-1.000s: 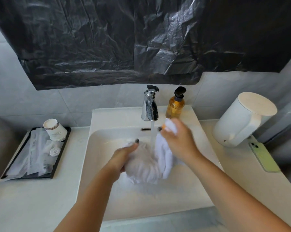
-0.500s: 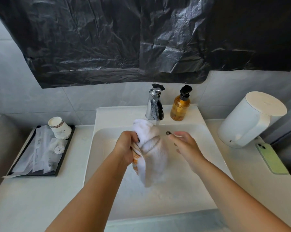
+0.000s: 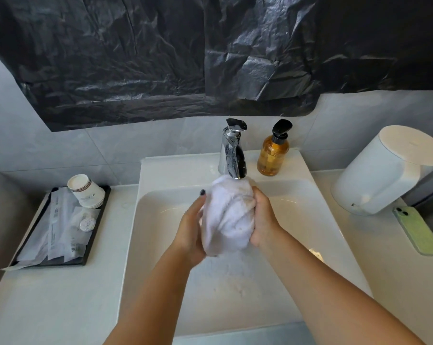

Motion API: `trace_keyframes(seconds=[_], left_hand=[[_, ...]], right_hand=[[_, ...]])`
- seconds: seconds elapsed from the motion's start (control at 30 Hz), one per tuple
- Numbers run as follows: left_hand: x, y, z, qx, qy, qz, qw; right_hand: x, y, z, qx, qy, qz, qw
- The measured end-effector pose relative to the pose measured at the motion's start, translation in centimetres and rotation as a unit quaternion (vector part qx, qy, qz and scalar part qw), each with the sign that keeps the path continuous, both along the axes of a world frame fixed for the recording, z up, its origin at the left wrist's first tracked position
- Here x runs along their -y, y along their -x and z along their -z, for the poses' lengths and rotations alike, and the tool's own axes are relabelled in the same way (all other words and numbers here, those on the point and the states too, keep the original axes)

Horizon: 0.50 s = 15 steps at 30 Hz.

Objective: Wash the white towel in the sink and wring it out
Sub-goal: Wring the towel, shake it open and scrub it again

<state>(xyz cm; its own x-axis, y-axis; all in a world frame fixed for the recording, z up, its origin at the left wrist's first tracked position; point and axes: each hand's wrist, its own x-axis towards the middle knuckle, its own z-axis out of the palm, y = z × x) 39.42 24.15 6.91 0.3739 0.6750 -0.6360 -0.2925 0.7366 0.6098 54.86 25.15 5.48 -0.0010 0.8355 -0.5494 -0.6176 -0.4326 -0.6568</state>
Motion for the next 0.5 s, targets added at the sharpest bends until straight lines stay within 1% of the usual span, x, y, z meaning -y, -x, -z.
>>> trace_keyframes(seconds=[0.03,0.07,0.1,0.13,0.17,0.2,0.23,0.27,0.3,0.33,0.37,0.4,0.43,0.47,0.5], left_hand=[[0.5,0.0,0.5,0.068,0.037,0.016,0.997],[0.7,-0.2,0.7,0.137,0.057,0.01,0.989],[0.6,-0.5,0.5,0.182,0.066,-0.028,0.981],[0.3,-1.0,0.5,0.186,0.066,-0.081,0.977],[0.1,-1.5,0.1,0.159,0.051,-0.123,0.978],[-0.2,-1.9,0.1,0.106,0.033,-0.143,0.983],[-0.5,-2.3,0.1,0.039,0.018,-0.148,0.988],[-0.7,-2.6,0.3,-0.008,0.008,-0.142,0.99],[-0.9,-3.0,0.5,-0.03,0.011,-0.146,0.989],[-0.8,-3.4,0.4,-0.022,0.023,-0.16,0.987],[-0.8,-3.7,0.3,-0.01,0.043,-0.176,0.983],[-0.6,-4.1,0.1,0.019,0.066,-0.195,0.978],[-0.6,-4.4,0.0,0.057,0.089,-0.212,0.971],[-0.5,-4.7,0.0,0.103,0.098,-0.215,0.966],[-0.6,-5.0,0.0,0.135,0.102,-0.207,0.964]], right_hand=[[0.0,-0.2,-0.5,-0.018,0.002,-0.035,0.999],[0.1,-0.3,-1.1,-0.023,0.008,-0.085,0.996],[0.2,-0.4,-1.5,-0.001,0.025,-0.134,0.991],[0.4,-0.3,-1.9,0.052,0.04,-0.18,0.982],[0.5,0.0,-2.0,0.142,0.049,-0.204,0.967],[0.8,0.3,-2.0,0.237,0.054,-0.195,0.95],[1.2,0.3,-1.5,0.326,0.049,-0.152,0.932],[1.7,0.4,-1.3,0.384,0.035,-0.088,0.918],[2.1,0.1,-0.7,0.435,0.028,-0.016,0.9],[2.6,-0.3,-0.3,0.471,0.035,0.038,0.88],[2.8,-0.8,0.7,0.483,0.069,0.056,0.871],[3.2,-1.0,1.3,0.442,0.112,0.036,0.889],[3.5,-1.1,1.5,0.347,0.138,-0.008,0.928],[3.8,-1.0,1.0,0.201,0.16,-0.062,0.964],[3.7,-1.0,1.0,0.071,0.151,-0.097,0.981]])
